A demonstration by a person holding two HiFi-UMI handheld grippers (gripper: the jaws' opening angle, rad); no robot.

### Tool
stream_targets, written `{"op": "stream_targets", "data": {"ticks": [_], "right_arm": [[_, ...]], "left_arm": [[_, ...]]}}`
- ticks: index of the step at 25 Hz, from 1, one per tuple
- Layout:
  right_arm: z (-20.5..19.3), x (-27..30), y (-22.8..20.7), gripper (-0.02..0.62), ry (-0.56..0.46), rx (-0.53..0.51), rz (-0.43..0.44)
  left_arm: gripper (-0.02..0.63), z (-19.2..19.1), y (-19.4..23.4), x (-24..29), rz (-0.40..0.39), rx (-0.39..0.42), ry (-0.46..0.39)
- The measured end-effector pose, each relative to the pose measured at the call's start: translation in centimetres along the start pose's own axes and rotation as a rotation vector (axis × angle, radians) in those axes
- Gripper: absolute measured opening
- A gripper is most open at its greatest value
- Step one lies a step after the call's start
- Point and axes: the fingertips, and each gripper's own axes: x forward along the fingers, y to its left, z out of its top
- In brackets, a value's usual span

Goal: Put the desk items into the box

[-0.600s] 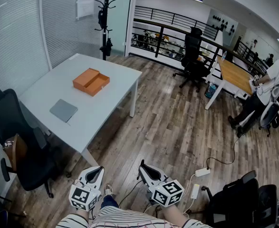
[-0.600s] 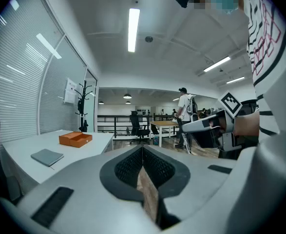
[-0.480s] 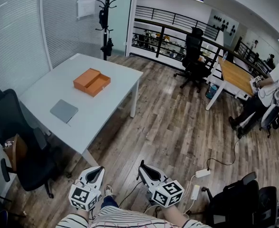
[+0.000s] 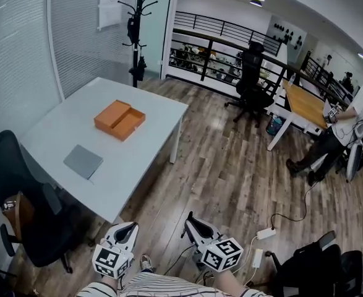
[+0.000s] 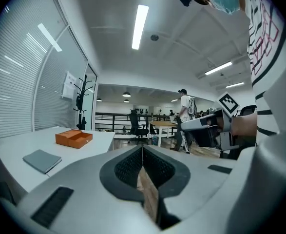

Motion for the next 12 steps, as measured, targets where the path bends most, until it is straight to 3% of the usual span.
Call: {"op": "stream_targets", "data": {"ticks": [12], "right_arm": [[3.1,10.1,-0.4,0.058,-0.048,0.023,-0.102]], "left_arm": [[0.025,0.6,10.8,3.6,-0.091,-0.004,0.026]]}}
